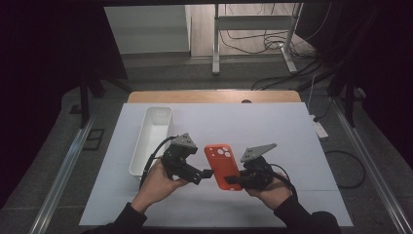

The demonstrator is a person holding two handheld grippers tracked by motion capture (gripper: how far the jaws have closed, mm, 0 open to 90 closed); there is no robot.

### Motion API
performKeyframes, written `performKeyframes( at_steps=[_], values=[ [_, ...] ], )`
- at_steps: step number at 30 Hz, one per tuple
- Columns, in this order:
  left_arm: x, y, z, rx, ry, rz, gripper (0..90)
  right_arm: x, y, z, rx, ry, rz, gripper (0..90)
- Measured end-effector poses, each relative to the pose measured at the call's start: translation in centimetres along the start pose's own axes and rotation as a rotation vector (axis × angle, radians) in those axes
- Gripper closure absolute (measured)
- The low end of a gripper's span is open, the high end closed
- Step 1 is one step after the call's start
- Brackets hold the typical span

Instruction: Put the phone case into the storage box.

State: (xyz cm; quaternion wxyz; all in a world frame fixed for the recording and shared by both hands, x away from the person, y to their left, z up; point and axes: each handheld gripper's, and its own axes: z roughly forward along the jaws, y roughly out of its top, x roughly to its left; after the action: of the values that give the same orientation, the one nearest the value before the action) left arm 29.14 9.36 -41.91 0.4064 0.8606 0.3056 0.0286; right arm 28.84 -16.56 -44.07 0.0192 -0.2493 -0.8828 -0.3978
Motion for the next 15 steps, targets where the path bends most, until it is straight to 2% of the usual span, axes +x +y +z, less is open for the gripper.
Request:
performKeyframes(
  at_steps=[8,10,12,15],
  values=[
    [-0.09,-0.15,0.1,0.026,0.066,0.004,0.0,-0.25,-0.07,-0.16,-0.011,-0.017,0.0,84.5],
    [-0.08,-0.17,0.11,0.029,0.074,0.01,0.0,-0.26,-0.08,-0.18,-0.012,-0.023,-0.003,84.5],
    [-0.07,-0.23,0.15,0.029,0.064,0.004,0.1,-0.23,-0.07,-0.17,-0.012,-0.029,-0.002,84.5],
    [-0.22,-0.23,0.26,0.04,0.079,0.013,3.1,-0.17,-0.07,-0.08,-0.005,-0.041,0.001,84.5]
  ],
)
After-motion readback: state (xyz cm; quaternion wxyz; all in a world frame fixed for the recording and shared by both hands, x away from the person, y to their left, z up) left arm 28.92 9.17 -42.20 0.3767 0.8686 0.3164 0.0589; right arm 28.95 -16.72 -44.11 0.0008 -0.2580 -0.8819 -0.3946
